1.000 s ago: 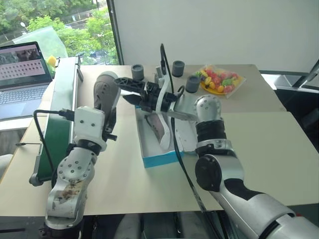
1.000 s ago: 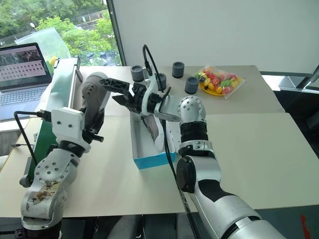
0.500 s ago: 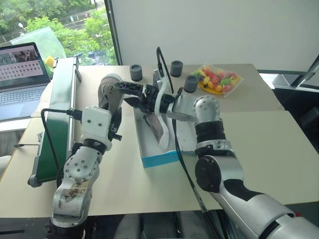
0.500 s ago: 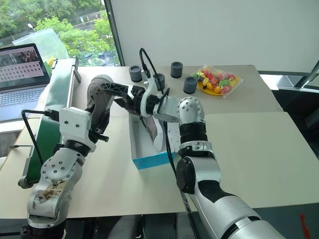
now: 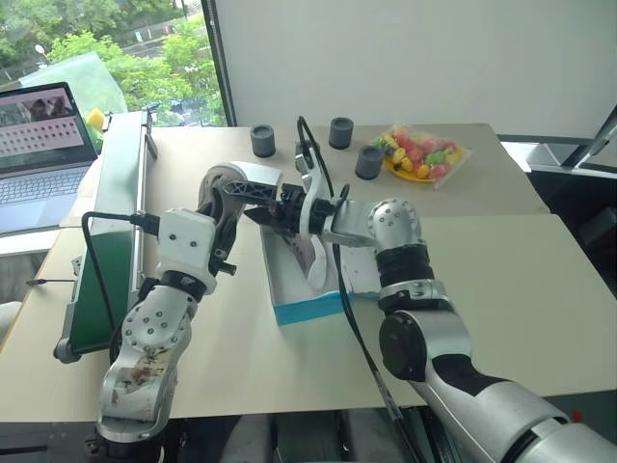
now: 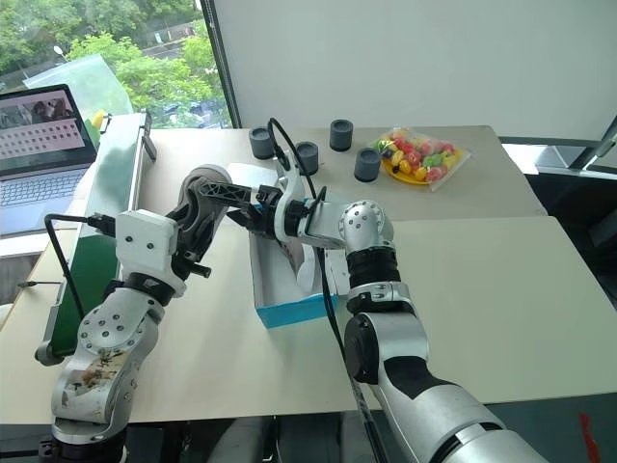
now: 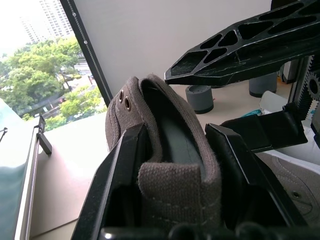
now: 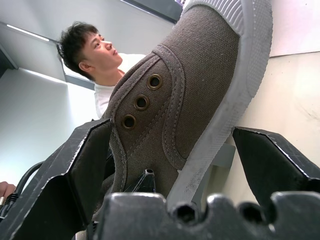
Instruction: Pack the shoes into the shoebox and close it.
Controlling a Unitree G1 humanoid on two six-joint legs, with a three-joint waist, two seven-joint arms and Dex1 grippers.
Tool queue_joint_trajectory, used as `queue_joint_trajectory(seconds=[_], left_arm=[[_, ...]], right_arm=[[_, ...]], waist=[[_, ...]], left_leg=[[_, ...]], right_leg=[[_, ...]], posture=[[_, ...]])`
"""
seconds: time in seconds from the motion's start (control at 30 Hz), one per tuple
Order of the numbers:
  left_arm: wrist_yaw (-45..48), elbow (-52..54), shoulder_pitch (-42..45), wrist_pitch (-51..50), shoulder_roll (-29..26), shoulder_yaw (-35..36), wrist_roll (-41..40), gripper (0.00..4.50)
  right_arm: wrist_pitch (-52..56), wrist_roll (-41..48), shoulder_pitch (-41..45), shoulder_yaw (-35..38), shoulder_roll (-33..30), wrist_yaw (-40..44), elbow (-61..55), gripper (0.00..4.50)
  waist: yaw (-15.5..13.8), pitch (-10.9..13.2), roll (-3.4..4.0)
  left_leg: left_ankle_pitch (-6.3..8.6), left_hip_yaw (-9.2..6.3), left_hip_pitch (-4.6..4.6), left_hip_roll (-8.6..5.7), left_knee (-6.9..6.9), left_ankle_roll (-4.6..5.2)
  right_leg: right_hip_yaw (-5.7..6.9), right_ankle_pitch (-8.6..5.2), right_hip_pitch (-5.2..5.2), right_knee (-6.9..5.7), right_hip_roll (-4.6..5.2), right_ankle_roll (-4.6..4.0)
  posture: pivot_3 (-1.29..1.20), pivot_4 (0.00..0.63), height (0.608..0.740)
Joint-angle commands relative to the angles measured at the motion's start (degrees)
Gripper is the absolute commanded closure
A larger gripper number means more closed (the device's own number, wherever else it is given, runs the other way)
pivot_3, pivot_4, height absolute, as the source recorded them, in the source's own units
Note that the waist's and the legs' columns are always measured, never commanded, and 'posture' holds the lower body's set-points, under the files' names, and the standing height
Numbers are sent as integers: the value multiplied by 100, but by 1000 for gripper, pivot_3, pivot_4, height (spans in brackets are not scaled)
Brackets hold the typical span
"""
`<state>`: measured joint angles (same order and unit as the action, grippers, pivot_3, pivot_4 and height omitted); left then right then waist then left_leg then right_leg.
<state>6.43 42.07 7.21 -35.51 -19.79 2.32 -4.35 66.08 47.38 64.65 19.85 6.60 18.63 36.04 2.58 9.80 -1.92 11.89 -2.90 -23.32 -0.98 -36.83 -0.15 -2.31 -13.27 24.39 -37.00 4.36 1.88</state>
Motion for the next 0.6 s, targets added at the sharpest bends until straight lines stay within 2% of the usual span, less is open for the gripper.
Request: queue_joint_trajectory(seconds=[0.03,0.27,0.43,0.53,0.6], left_arm=[[31,283,19,51,2,13,70,2530],[-15,216,52,31,-2,123,114,2530],[2,230,23,37,-15,85,123,1148],[5,230,12,44,-22,72,142,49],[6,232,5,51,-16,75,144,18]], right_arm=[[-107,103,65,51,81,80,-119,0],[-156,106,126,99,44,89,-33,0],[-144,143,136,126,64,82,-65,0],[-128,149,120,128,85,66,-107,0],[-118,152,112,131,91,53,-120,0]], waist=[[-1,0,0],[-1,0,0],[-2,0,0],[-1,0,0],[-1,0,0]], left_leg=[[0,0,0,0,0,0],[0,0,0,0,0,0],[0,0,0,0,0,0],[0,0,1,0,0,0],[0,0,1,0,0,0]], right_leg=[[0,0,0,0,0,0],[0,0,0,0,0,0],[0,0,0,0,0,0],[0,0,0,0,0,0],[0,0,0,0,0,0]], posture=[[0,150,726],[0,150,726],[0,150,726],[0,150,726],[0,150,726]])
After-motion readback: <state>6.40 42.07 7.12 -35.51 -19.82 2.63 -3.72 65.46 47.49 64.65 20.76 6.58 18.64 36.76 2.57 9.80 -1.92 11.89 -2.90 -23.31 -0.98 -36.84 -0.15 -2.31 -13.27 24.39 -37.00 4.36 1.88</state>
